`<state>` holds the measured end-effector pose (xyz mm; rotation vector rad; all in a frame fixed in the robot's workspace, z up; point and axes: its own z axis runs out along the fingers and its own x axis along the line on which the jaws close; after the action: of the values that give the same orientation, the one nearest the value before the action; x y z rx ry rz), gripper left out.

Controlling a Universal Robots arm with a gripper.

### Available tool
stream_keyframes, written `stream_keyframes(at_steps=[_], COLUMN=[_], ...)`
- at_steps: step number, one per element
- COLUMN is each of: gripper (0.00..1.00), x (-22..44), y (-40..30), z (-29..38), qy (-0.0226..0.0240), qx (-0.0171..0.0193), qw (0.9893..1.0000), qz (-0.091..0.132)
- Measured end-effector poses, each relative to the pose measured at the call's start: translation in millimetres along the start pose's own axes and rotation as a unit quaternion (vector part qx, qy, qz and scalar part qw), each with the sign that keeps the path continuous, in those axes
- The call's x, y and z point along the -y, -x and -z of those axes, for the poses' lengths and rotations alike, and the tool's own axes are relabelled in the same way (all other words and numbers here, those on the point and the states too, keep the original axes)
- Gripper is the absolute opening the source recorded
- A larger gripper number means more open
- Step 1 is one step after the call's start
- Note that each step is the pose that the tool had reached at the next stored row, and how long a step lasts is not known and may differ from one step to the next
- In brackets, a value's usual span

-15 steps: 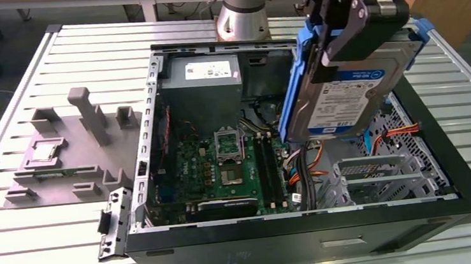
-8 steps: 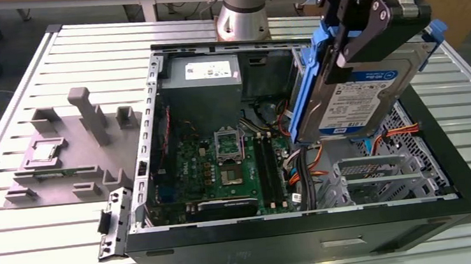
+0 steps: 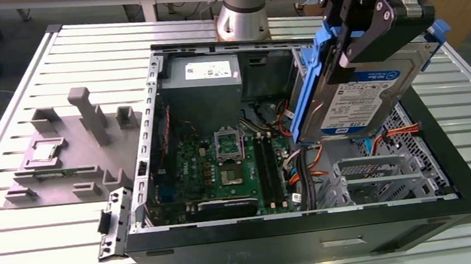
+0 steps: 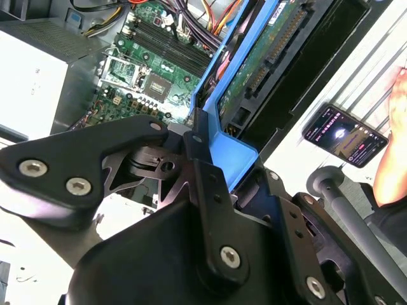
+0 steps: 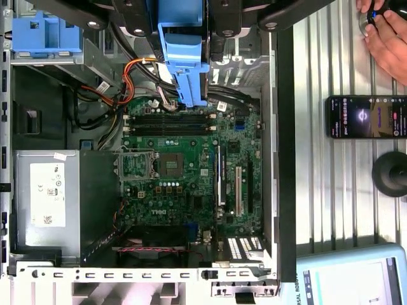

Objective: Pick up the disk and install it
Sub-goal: 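Insert the disk into the insertion slot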

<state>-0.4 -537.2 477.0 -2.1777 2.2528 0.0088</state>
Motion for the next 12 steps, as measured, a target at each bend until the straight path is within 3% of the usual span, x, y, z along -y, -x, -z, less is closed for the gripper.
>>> stream_keyframes(at_steps=[7,12], gripper=[0.36,0.36], x=[0.1,0.8], y=[-0.1,-6.2], z=[0.0,-0.2], qy=[0.0000,0.0000], qx=[0.0000,0.0000], qw=[1.0000,1.0000], qz=[0.000,0.000])
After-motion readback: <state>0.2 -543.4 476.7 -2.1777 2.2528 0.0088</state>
